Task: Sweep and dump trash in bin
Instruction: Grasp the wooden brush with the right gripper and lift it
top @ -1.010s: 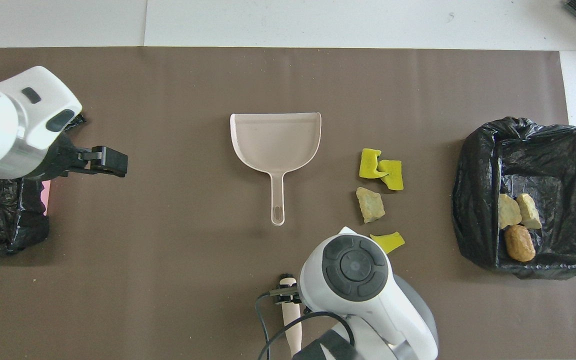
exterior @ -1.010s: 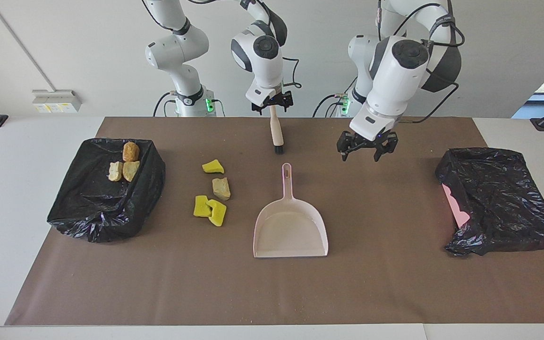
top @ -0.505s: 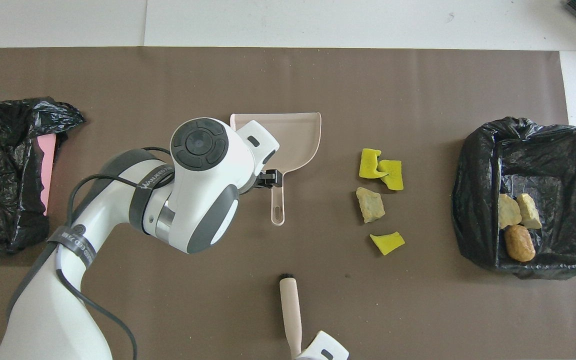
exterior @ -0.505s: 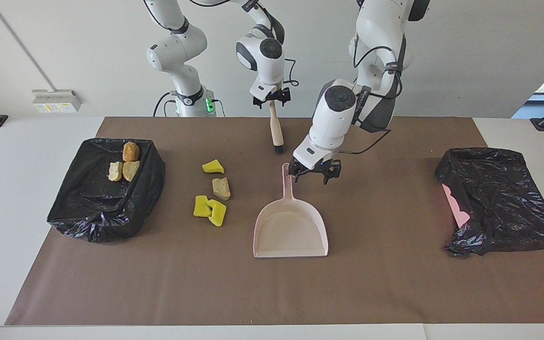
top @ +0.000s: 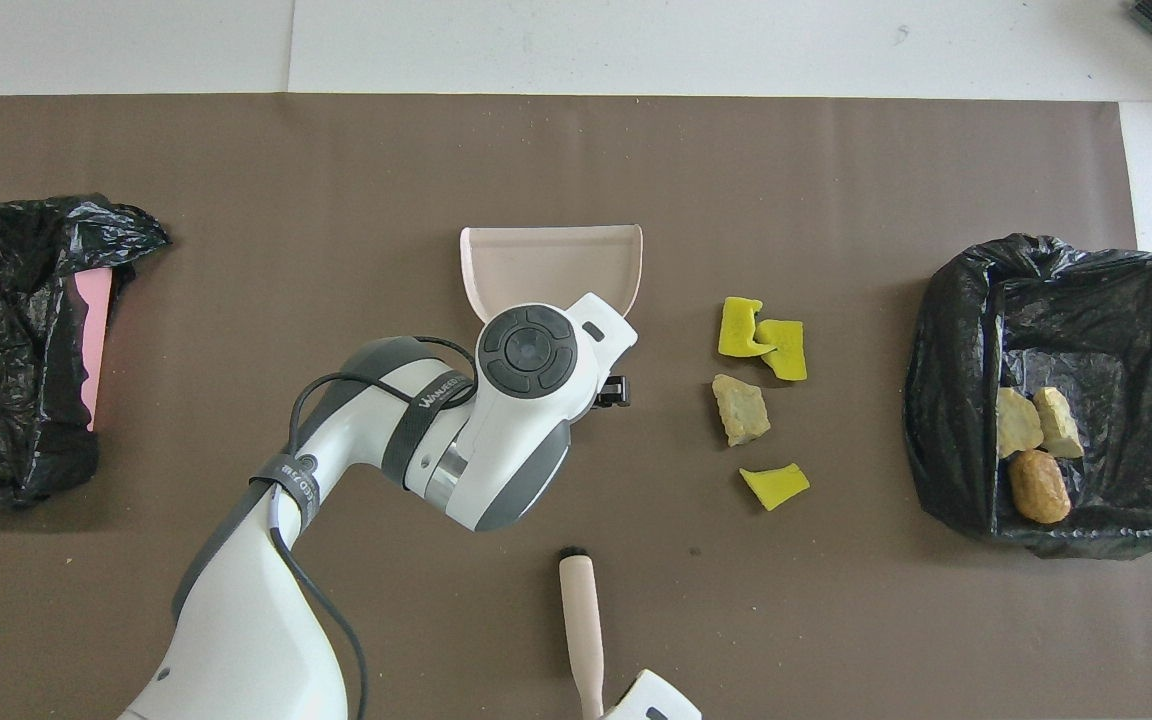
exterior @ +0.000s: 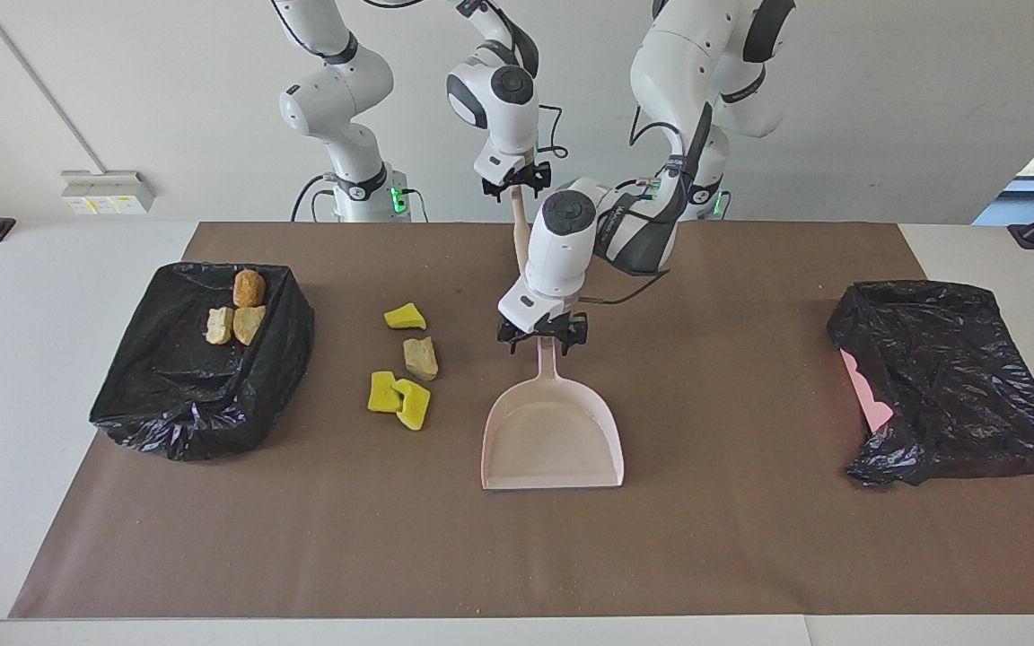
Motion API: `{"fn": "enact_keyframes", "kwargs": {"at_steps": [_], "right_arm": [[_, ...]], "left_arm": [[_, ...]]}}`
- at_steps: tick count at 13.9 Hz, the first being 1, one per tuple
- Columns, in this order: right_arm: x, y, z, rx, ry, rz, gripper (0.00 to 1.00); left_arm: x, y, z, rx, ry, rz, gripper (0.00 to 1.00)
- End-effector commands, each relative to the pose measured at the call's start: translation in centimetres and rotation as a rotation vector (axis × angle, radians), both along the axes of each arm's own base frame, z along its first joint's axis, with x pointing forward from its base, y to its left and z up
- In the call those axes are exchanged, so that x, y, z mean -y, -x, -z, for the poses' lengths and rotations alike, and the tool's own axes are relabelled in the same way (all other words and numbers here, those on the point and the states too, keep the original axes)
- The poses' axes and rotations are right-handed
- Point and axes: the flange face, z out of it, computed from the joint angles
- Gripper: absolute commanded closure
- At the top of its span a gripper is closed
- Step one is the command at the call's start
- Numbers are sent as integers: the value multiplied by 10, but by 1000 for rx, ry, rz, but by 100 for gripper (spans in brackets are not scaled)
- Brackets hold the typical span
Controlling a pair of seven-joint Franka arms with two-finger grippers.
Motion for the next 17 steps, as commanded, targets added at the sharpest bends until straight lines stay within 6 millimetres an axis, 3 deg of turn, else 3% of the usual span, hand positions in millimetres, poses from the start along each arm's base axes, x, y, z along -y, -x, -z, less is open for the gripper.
{"fn": "enact_keyframes", "kwargs": {"at_steps": [1,2,3,4,5,6,8,11,15,16,17], "right_arm": [[5,1,-1,15,-25,35,69],[6,1,-1,21,-28,38,85],[5,1,-1,24,-32,38,100],[4,1,-1,27,-34,41,100],[3,0,0,23,-31,42,100],[3,-1,-1,20,-30,42,100],[6,0,-11,14,-27,41,100],[23,-9,-41,29,-15,45,100],[64,-30,-64,63,73,50,100],[79,-40,-71,76,101,59,100],[94,-55,-78,82,123,68,100]], "left_arm": [[-5,-5,-5,8,-3,-11,0],[-6,-6,-8,7,-4,-13,0],[-9,-8,-8,9,-14,-10,6],[-10,-7,-9,12,-27,-1,21],[-9,-5,-10,6,-35,4,44],[-10,-6,-12,10,-46,12,61],[-9,-5,-17,7,-59,22,75],[-10,-8,-23,12,-56,19,75],[-10,-8,-22,12,-56,20,76],[-12,-10,-22,12,-54,18,72],[-12,-10,-22,14,-53,18,59]]}}
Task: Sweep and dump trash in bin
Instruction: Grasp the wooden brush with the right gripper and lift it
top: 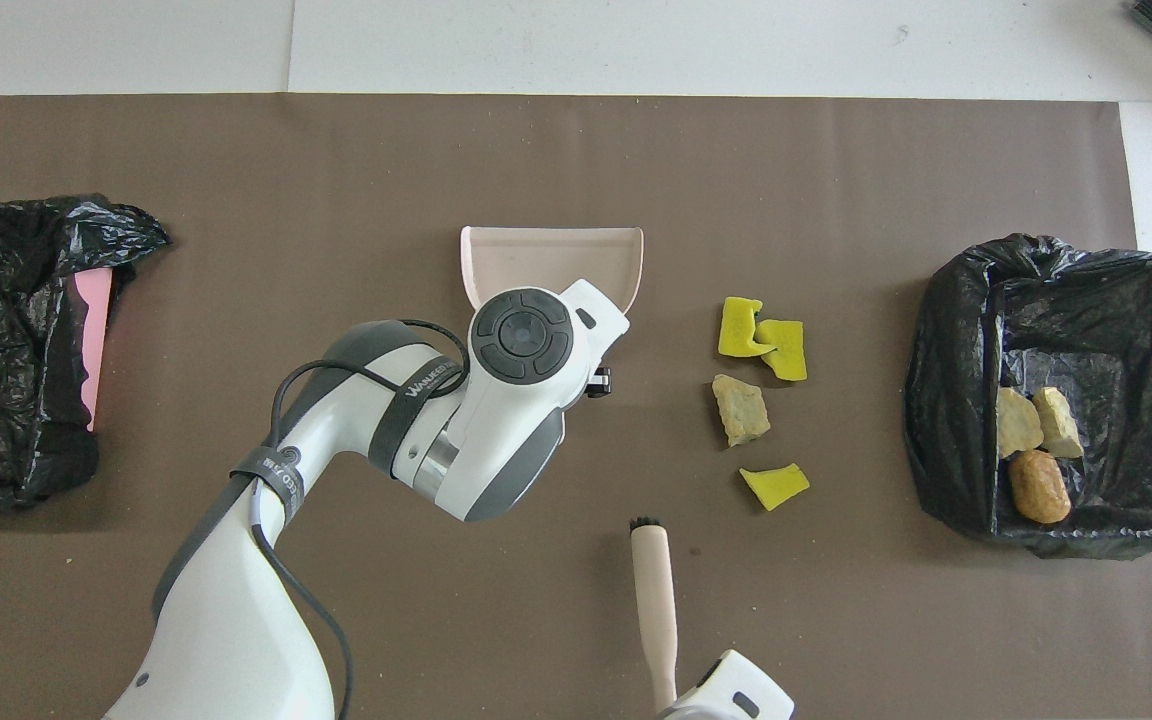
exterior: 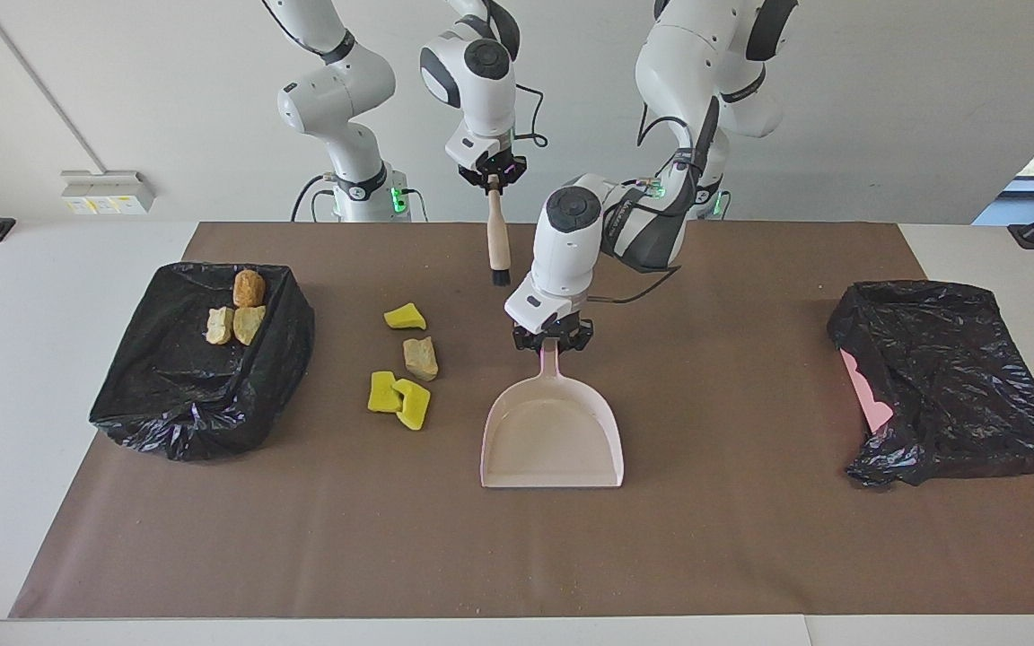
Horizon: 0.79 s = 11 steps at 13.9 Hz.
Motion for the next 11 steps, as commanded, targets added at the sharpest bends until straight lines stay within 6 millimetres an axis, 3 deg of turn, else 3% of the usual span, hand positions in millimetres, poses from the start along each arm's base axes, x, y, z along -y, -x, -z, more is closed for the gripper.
{"fn": "enact_keyframes", "kwargs": {"at_steps": [1,3,5,7,8,9,11], "right_arm": [[41,-35,-22,24,37,25,100],[76,-72,-31,53,42,18,100],[113,-124,-37,60,44,19,100],[139,-166,-32,50,63,-32,100],[154,-186,-27,50,84,-78,100],[169,-209,-21,56,113,-106,100],[183,-244,-17,69,164,-168,100]], "left_arm": [[-5,-2,-8,3,-17,6,41],[-5,-2,-8,4,-16,4,18],[-5,-2,-8,4,-16,4,19],[-5,-2,-8,5,-15,6,30],[-4,-2,-9,7,-16,8,46],[-6,-3,-9,8,-16,14,72],[-10,-8,-12,12,-16,7,87]]}}
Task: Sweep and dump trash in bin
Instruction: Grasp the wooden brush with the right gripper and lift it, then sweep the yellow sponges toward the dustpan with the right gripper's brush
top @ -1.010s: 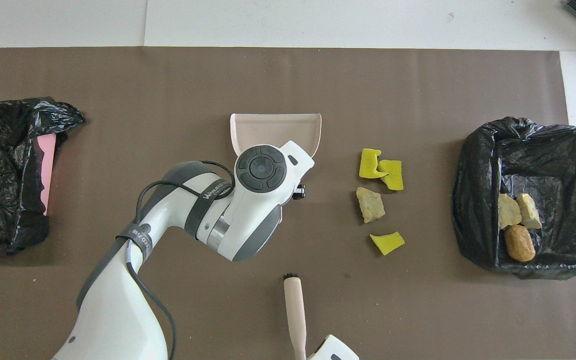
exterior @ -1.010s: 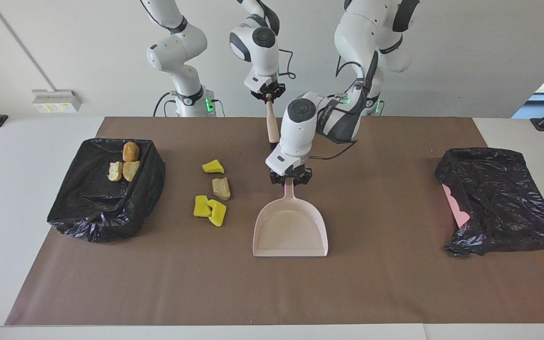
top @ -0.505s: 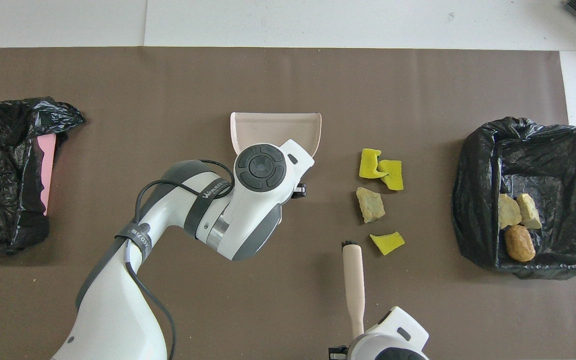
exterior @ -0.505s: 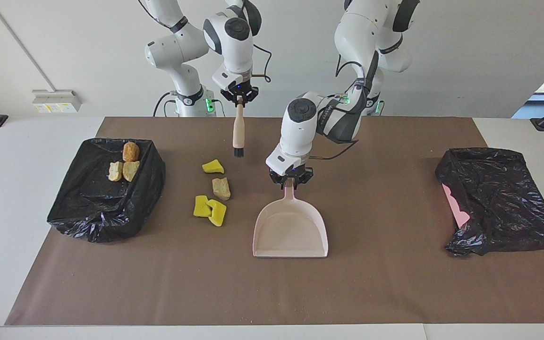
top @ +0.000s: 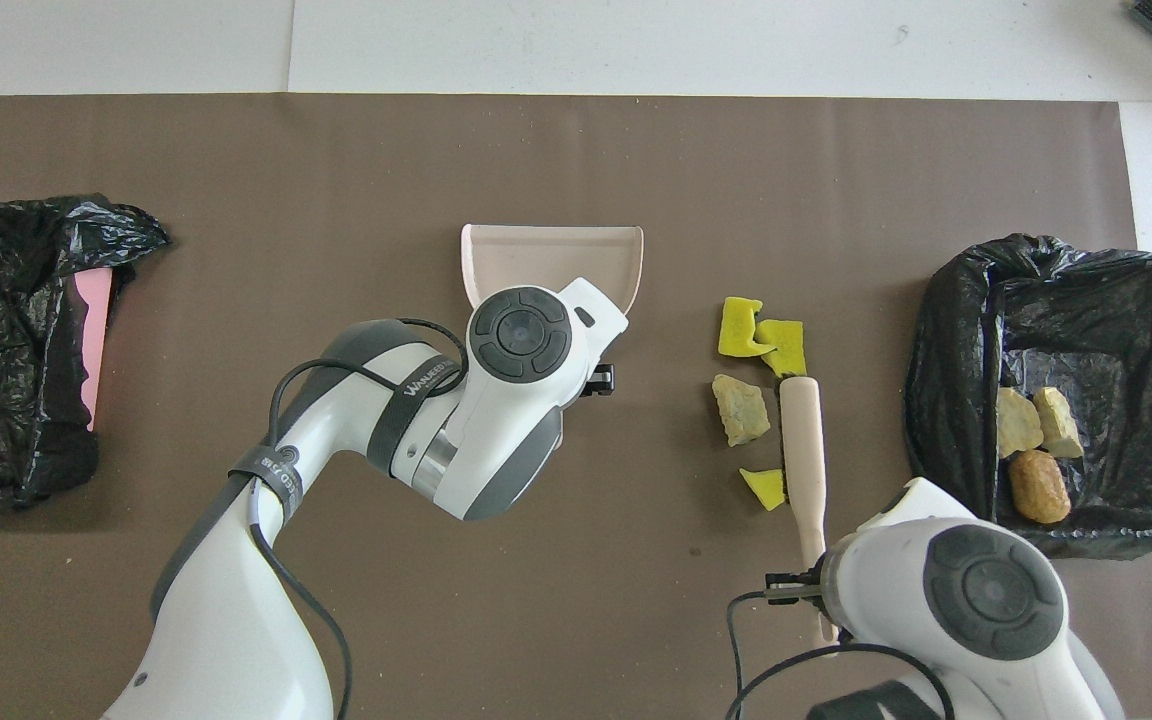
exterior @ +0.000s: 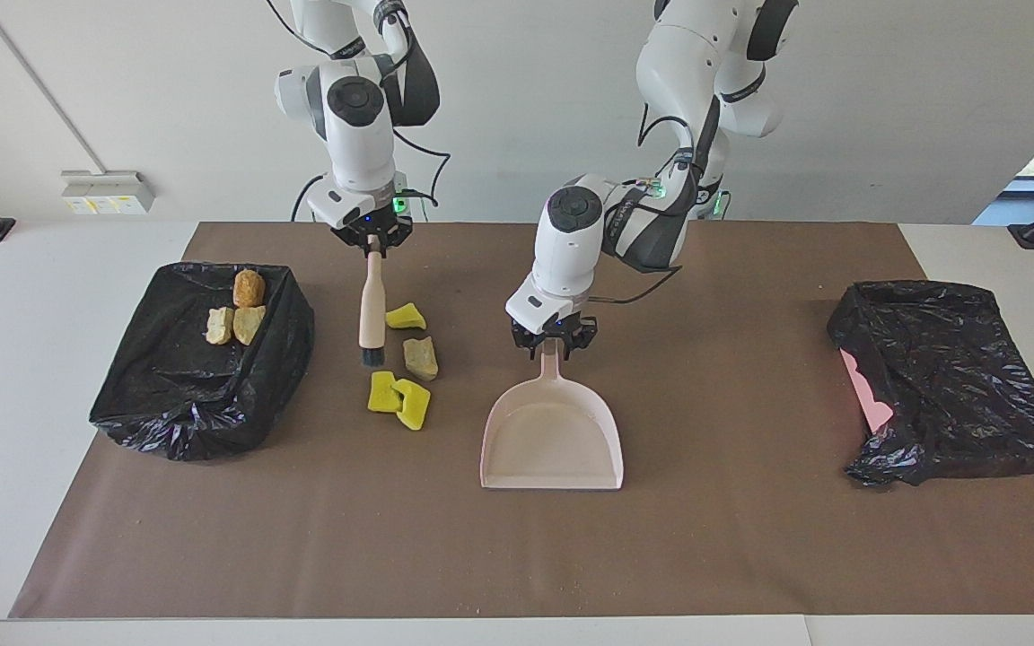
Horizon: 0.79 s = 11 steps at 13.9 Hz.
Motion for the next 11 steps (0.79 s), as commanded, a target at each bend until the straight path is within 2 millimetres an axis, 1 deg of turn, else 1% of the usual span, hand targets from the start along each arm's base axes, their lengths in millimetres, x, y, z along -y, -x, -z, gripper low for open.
{"fn": "enact_keyframes", "kwargs": {"at_steps": [1,2,4,5,6,7,8,9,10,11], "right_arm": [[13,-54,6,-10,32,-69,100],[17,-61,12,-18,29,-64,100],[16,-67,37,-23,17,-74,100],[18,-69,43,-27,43,-96,100],[22,-70,43,-22,83,-121,100],[28,-70,45,-23,85,-114,100],[36,-68,55,-37,83,-98,100],[37,-64,66,-27,74,-93,100],[36,-60,71,-36,59,-81,100],[37,-58,73,-46,34,-63,100]], "left_arm": [[-12,-10,-13,12,-12,-1,96],[-15,-12,-17,16,-10,0,100],[-20,-12,-29,27,-8,90,100],[-33,-19,-33,28,-11,159,100],[-56,-33,-41,30,-10,201,100],[-78,-43,-48,16,-15,239,100],[-89,-45,-56,8,-21,319,100],[-96,-46,-58,-6,-32,409,100],[-118,-55,-57,-23,-40,479,100],[-131,-59,-56,-40,-43,558,100]]}}
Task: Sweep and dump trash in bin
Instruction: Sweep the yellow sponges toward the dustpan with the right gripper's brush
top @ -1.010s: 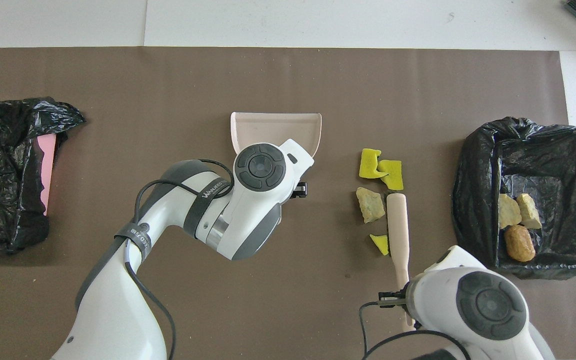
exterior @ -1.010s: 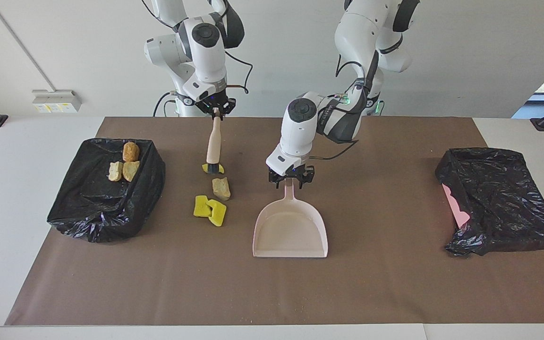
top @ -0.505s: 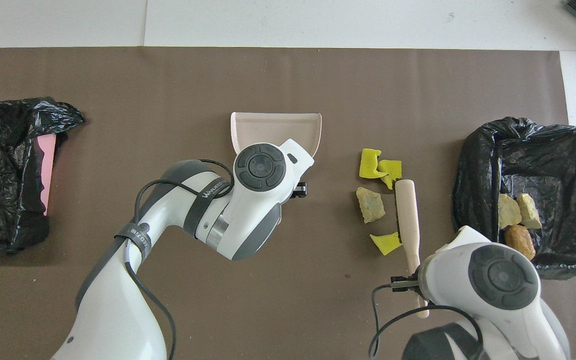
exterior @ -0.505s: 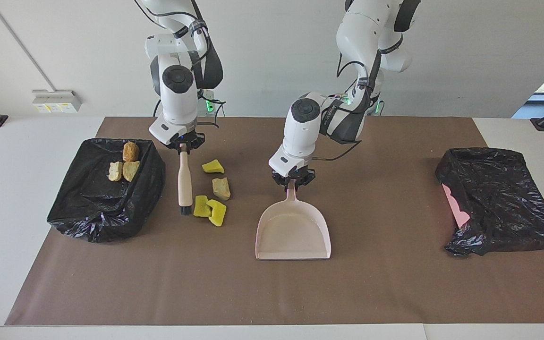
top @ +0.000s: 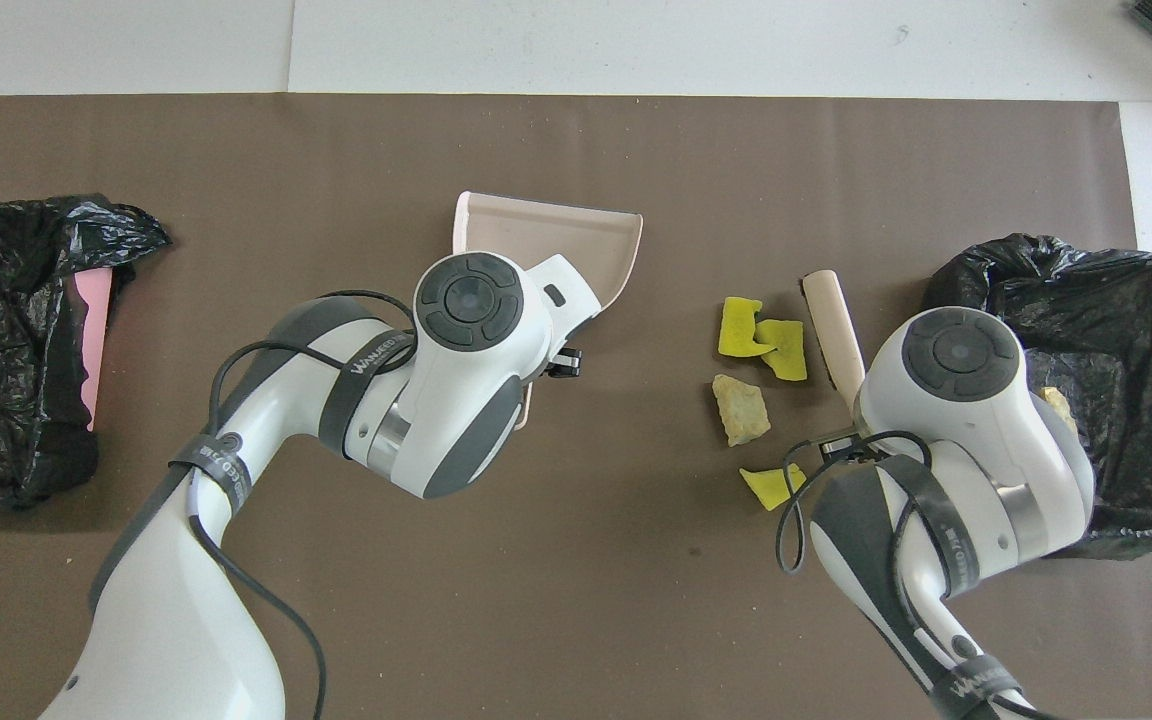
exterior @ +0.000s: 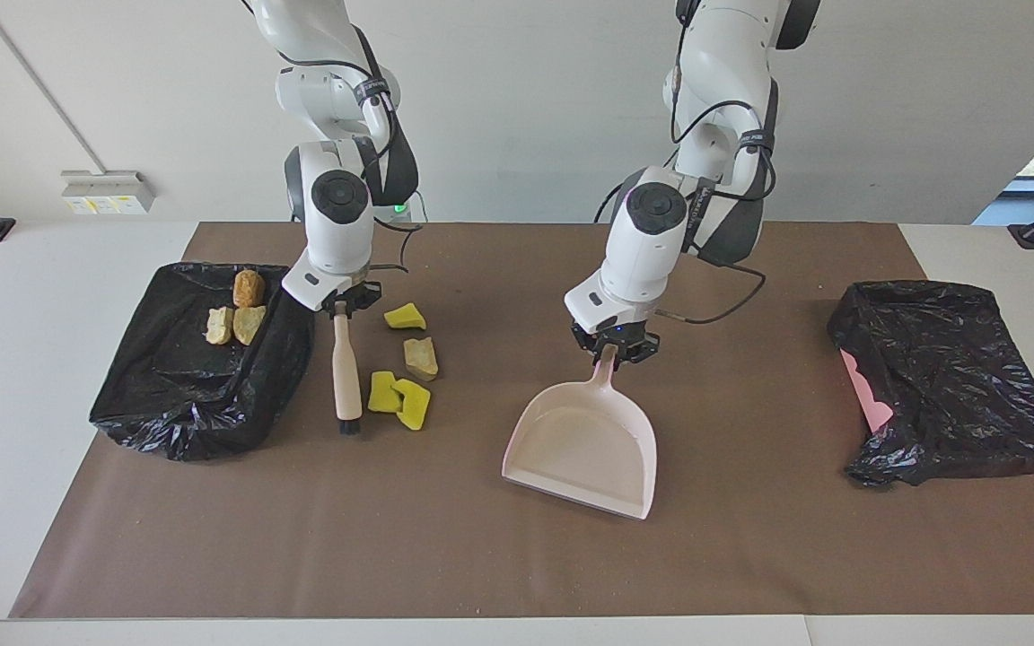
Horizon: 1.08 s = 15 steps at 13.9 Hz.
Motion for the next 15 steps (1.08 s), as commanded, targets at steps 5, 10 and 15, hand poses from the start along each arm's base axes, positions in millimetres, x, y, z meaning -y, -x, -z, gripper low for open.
{"fn": "enact_keyframes", "kwargs": {"at_steps": [5,10,15], "right_arm": [[-27,24,19,-53,-138,72,100],[-92,36,20,-41,-239,194,100],[-143,39,10,-83,-390,311,100]], "left_arm": [[-52,0,1,-76,-66,566,100],[-52,44,28,-7,-52,802,100],[-35,86,39,3,-128,921,100]]}}
